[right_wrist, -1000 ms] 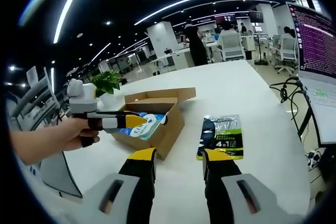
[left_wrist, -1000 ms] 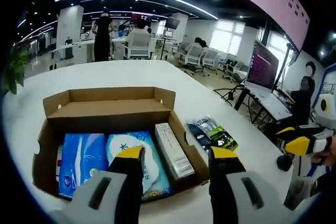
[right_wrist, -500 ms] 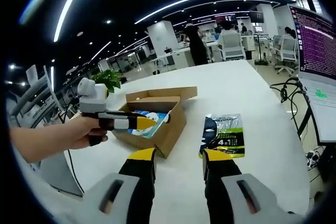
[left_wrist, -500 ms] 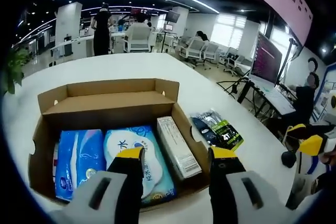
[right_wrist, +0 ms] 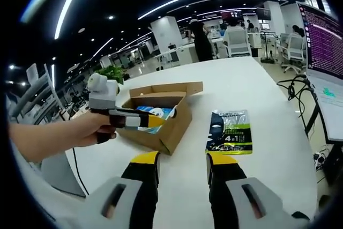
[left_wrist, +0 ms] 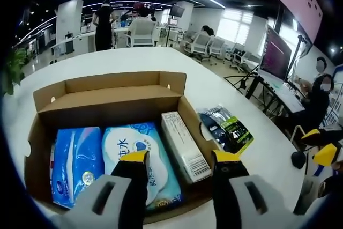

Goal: Operate the shoe box by opening the lid, removing the specified soft item, and placing it in the target area until the item is outside and the box remains undamaged.

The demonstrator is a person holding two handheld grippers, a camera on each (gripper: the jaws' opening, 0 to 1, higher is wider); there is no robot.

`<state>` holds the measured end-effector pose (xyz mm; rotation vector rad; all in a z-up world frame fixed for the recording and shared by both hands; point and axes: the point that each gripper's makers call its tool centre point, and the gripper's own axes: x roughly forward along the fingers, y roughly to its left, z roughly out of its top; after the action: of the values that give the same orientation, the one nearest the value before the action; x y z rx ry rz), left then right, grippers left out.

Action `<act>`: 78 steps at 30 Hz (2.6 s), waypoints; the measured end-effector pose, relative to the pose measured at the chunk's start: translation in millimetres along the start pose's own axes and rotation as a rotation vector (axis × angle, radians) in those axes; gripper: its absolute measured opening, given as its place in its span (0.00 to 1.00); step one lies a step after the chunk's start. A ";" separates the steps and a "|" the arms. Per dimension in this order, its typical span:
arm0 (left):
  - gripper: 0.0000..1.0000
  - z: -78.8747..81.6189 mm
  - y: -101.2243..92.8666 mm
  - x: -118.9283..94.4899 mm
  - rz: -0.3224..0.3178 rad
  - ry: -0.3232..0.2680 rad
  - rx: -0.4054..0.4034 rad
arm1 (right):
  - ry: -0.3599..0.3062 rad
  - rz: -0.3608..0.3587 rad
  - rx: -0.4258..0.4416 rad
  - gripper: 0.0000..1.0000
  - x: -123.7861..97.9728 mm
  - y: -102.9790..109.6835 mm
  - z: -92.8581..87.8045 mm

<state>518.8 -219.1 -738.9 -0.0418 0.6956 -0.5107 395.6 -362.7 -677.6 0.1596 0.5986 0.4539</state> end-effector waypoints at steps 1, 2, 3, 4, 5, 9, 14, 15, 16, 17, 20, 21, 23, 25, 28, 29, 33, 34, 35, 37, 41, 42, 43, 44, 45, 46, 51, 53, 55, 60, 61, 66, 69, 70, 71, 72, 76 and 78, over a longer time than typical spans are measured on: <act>0.44 -0.1 -0.3 0.6 0.000 0.003 0.001 | -0.001 -0.002 0.000 0.33 0.0 -1.1 0.6; 0.43 0.0 -0.9 0.8 0.001 0.004 0.005 | -0.002 -0.007 -0.001 0.33 -0.1 -2.3 1.4; 0.43 -0.1 -0.8 1.6 0.003 0.007 0.011 | -0.003 -0.010 -0.001 0.33 -0.1 -3.0 1.8; 0.43 -0.1 -0.7 2.0 0.005 0.008 0.014 | -0.004 -0.013 0.001 0.33 -0.1 -4.3 1.9; 0.42 -0.2 -0.4 2.6 0.007 0.009 0.017 | -0.004 -0.014 0.002 0.33 -0.1 -5.0 1.9; 0.42 -3.2 0.9 5.9 0.014 0.023 0.032 | -0.002 -0.017 0.005 0.33 0.2 -6.1 0.3; 0.42 -3.2 1.6 7.6 0.023 0.031 0.064 | 0.000 -0.014 0.009 0.33 0.3 -3.9 -2.0; 0.42 -3.2 1.7 8.1 0.026 0.033 0.077 | 0.001 -0.014 0.010 0.33 0.3 -3.8 -2.5; 0.42 -3.3 1.7 8.3 0.028 0.037 0.089 | 0.001 -0.013 0.011 0.33 0.2 -3.4 -2.8; 0.41 -3.8 1.8 8.5 0.032 0.044 0.108 | 0.002 -0.014 0.012 0.33 0.1 -3.4 -3.1; 0.41 -4.5 1.8 9.6 0.039 0.050 0.137 | 0.002 -0.016 0.014 0.32 -0.3 -3.4 -2.8; 0.41 -4.6 2.6 9.3 0.040 0.052 0.138 | 0.002 -0.016 0.014 0.32 -0.4 -3.6 -2.7; 0.41 -4.1 2.6 8.9 0.037 0.050 0.146 | 0.003 -0.017 0.014 0.32 -0.3 -3.9 -3.0; 0.41 -4.1 2.9 8.6 0.031 0.046 0.150 | 0.005 -0.018 0.016 0.32 -0.4 -3.7 -2.9; 0.41 -4.0 3.5 8.6 0.021 0.042 0.157 | 0.009 -0.018 0.013 0.32 -0.1 -3.0 -3.1; 0.41 -4.0 3.4 8.6 0.019 0.042 0.160 | 0.009 -0.016 0.012 0.32 0.3 -2.1 -2.8; 0.42 -4.1 3.8 8.0 0.015 0.042 0.164 | 0.012 -0.007 -0.004 0.32 2.7 1.5 0.9; 0.42 -4.2 4.1 7.7 0.015 0.041 0.165 | 0.012 -0.006 -0.007 0.32 3.1 2.1 2.0; 0.42 -4.3 4.8 7.3 0.014 0.040 0.166 | 0.010 -0.004 -0.009 0.32 3.5 2.8 3.7; 0.43 -4.5 6.8 6.4 0.015 0.037 0.166 | 0.009 -0.002 -0.014 0.32 4.7 3.5 6.3; 0.43 -4.4 9.5 5.2 0.015 0.035 0.165 | 0.008 -0.001 -0.021 0.32 5.9 4.3 8.9; 0.43 -4.4 10.0 5.0 0.016 0.035 0.163 | 0.006 0.000 -0.024 0.32 6.2 4.8 9.8; 0.43 -4.5 10.2 4.6 0.016 0.036 0.162 | 0.006 0.001 -0.025 0.32 6.5 5.3 10.4; 0.43 -4.8 10.2 4.0 0.014 0.037 0.160 | 0.006 0.003 -0.026 0.32 6.8 6.0 11.0; 0.45 -4.6 9.5 3.9 0.008 0.035 0.151 | 0.007 0.005 -0.030 0.32 7.3 7.1 11.9; 0.48 -4.3 6.9 3.7 -0.006 0.033 0.121 | 0.007 0.006 -0.031 0.32 7.5 7.4 12.2; 0.49 -2.4 3.3 0.5 -0.014 0.033 0.060 | 0.013 0.009 -0.037 0.32 10.7 9.3 14.2; 0.47 -3.9 2.6 2.8 -0.019 0.049 0.046 | 0.018 0.013 -0.039 0.32 12.4 11.2 14.0; 0.47 -2.4 2.5 3.6 -0.014 0.058 0.051 | 0.020 0.016 -0.043 0.32 13.4 12.9 14.0; 0.45 -0.6 4.6 10.4 0.009 0.090 0.108 | 0.029 0.020 -0.045 0.32 15.5 14.7 12.4; 0.45 -0.2 4.9 12.4 0.015 0.096 0.123 | 0.032 0.020 -0.046 0.32 15.7 15.0 12.1; 0.42 3.7 6.2 19.1 0.037 0.114 0.153 | 0.037 0.011 -0.048 0.32 15.3 12.4 11.9; 0.40 7.7 8.5 24.3 0.035 0.119 0.145 | 0.048 0.007 -0.045 0.32 16.8 9.9 10.6; 0.40 8.5 8.6 25.2 0.035 0.125 0.144 | 0.050 0.007 -0.046 0.32 17.2 9.9 10.4; 0.39 9.7 9.4 26.8 0.037 0.134 0.144 | 0.052 0.009 -0.048 0.32 17.7 10.2 10.4; 0.39 10.1 9.7 27.7 0.037 0.141 0.142 | 0.053 0.011 -0.049 0.32 18.3 10.5 10.4; 0.38 13.7 12.1 33.0 0.050 0.165 0.124 | 0.054 0.013 -0.047 0.32 19.6 11.2 10.6; 0.37 15.4 14.1 36.5 0.054 0.169 0.092 | 0.056 0.013 -0.045 0.32 20.2 11.5 9.9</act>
<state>558.2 -225.7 -751.8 0.1078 0.8349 -0.4972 411.9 -343.5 -676.6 0.1082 0.6416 0.4858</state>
